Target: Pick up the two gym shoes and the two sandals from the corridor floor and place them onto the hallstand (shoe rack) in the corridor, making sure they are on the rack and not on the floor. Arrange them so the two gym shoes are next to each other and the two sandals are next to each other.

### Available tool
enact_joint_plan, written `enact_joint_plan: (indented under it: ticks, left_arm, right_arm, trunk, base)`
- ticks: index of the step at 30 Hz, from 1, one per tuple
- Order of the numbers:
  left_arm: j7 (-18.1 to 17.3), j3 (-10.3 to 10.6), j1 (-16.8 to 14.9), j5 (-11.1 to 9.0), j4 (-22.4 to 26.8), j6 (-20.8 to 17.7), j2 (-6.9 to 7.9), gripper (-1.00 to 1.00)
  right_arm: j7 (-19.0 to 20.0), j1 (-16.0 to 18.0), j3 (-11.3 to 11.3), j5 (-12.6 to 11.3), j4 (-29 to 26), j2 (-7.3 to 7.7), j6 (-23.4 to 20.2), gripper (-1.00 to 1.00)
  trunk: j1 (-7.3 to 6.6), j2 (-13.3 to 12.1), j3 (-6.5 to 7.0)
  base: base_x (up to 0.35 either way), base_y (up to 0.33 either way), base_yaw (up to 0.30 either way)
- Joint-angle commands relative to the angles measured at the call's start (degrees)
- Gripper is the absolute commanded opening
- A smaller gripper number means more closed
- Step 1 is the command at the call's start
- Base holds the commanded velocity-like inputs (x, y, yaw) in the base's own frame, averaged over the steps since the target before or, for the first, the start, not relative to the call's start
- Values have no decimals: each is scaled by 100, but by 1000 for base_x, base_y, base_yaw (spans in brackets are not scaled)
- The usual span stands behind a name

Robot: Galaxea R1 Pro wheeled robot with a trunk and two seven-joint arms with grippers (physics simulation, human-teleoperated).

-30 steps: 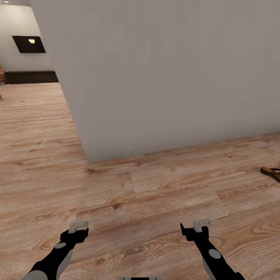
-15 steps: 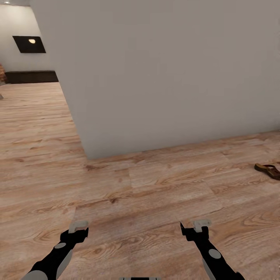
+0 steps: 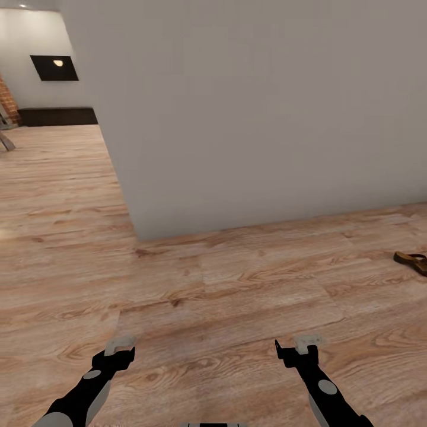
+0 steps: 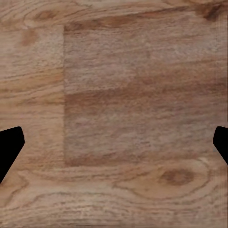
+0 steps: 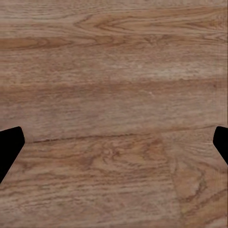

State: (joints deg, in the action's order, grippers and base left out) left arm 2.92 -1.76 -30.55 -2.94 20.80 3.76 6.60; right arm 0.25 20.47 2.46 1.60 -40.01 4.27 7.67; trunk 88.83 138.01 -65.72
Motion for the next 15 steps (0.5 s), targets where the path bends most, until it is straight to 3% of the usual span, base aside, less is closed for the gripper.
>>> enact_joint_plan:
  ticks: [1,9,15]
  left_arm:
    - [6,0,-4,-31,-6,19,-1,100]
    - [7,0,-4,-31,-6,19,-1,100]
    - [6,2,-4,-31,-10,19,-1,100]
  right_arm:
    - [3,1,8,16,2,4,15,100]
    - [3,1,8,16,-4,4,15,100]
    - [4,1,8,16,-7,4,15,100]
  trunk:
    - [-1,2,-4]
    - [-1,2,-4]
    - [-1,2,-4]
  base:
    - [-2,-1,211]
    - [-1,0,232]
    - [0,0,75]
